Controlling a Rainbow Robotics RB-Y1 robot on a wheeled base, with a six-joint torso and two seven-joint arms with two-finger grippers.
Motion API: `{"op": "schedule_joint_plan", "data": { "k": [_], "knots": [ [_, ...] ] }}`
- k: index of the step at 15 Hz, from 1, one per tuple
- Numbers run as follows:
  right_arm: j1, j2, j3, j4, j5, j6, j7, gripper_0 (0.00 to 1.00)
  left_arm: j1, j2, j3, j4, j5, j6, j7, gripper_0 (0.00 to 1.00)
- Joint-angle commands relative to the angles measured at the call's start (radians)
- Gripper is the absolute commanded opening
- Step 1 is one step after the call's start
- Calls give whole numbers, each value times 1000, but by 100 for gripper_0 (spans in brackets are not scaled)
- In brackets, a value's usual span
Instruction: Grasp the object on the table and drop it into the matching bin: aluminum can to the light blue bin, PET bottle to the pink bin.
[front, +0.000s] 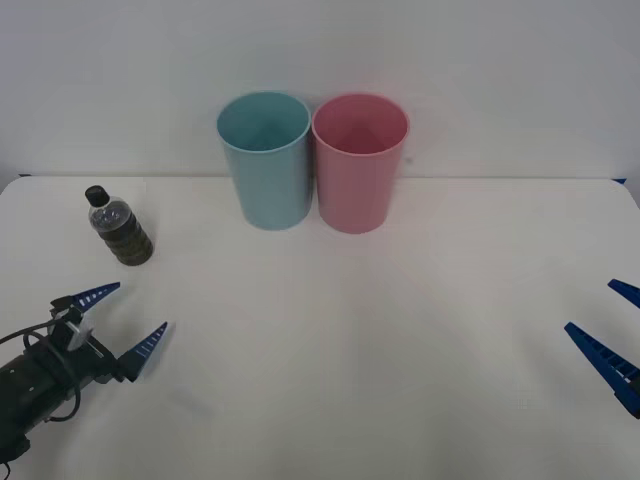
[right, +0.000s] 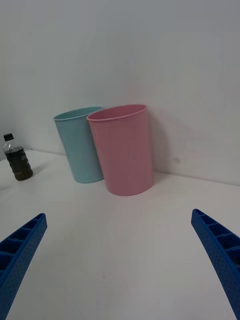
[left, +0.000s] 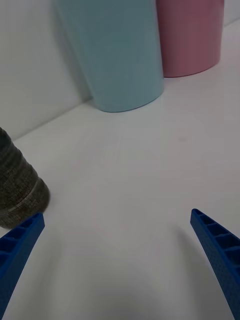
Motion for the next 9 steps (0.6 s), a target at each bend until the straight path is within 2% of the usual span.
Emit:
{"op": "schedule_joint_plan", "data": {
  "k": [1, 9],
  "knots": [
    [0, 0, 0, 0, 0, 0, 0, 100, 0, 0, -3, 0, 2, -2, 0, 100],
    [0, 0, 0, 0, 0, 0, 0, 100, 0, 2, -2, 0, 5, -3, 3, 100]
  ]
}}
